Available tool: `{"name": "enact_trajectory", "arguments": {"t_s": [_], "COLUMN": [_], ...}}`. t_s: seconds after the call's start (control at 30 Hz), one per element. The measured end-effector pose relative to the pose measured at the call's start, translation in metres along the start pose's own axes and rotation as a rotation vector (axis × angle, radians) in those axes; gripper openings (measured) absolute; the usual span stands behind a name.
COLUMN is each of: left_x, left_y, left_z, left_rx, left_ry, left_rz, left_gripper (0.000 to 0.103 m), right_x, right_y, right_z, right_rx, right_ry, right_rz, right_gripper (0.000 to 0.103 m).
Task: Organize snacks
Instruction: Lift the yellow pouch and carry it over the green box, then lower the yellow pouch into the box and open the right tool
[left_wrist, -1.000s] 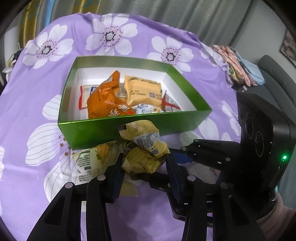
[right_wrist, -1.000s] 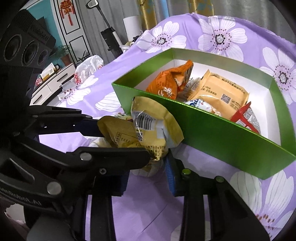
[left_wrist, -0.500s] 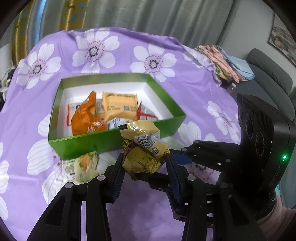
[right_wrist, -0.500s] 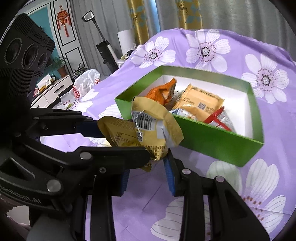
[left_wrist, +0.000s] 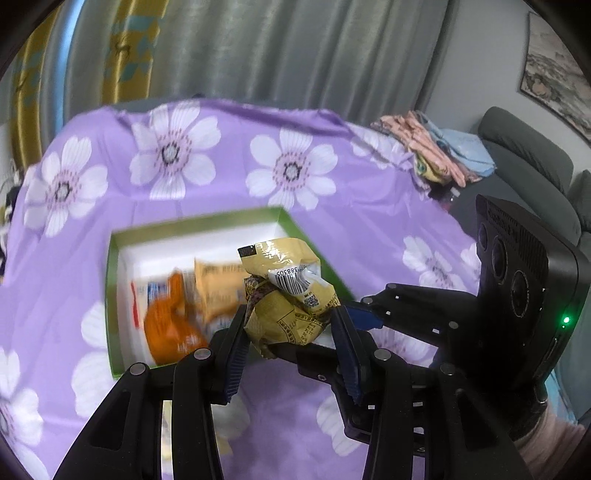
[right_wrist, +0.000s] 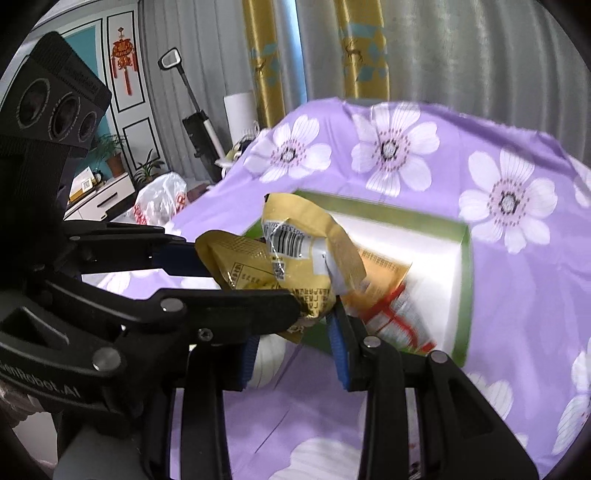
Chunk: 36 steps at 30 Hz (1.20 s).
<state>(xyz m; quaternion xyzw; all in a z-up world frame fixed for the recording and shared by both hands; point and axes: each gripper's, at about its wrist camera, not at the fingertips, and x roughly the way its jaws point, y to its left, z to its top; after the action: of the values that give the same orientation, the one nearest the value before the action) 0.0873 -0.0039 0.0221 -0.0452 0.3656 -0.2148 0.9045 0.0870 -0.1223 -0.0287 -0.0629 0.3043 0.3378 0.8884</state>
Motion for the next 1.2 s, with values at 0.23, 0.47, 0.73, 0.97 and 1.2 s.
{"name": "enact_trajectory", "arguments": {"t_s": [0.23, 0.47, 0.73, 0.97, 1.2], "left_x": [0.000, 0.031, 0.074, 0.095, 0.105], "left_y": [0.001, 0.012, 0.035, 0.045, 0.048], "left_z": [0.048, 0.056, 0.037, 0.025, 0.018], "left_rx": [0.018, 0.000, -0.079, -0.128, -0.147], "left_ry": [-0.037, 0.012, 0.115, 0.165, 0.190], "left_rz": [-0.022, -0.009, -0.021, -0.028, -0.020], "left_gripper": [0.044, 0.044, 0.044, 0.044, 0.044], "right_x": [-0.007, 0.016, 0.058, 0.082, 0.093], "right_y": [-0.019, -0.038, -0.054, -0.057, -0.059], "right_z": [0.044, 0.046, 0.027, 0.016, 0.009], "right_rx": [0.004, 0.031, 0.093, 0.113, 0.123], "right_ry": [-0.060, -0.011, 0.104, 0.179, 0.221], "right_rz": [-0.036, -0.038, -0.006, -0.007, -0.018], "right_gripper": [0.035, 0.035, 0.035, 0.036, 0.037]}}
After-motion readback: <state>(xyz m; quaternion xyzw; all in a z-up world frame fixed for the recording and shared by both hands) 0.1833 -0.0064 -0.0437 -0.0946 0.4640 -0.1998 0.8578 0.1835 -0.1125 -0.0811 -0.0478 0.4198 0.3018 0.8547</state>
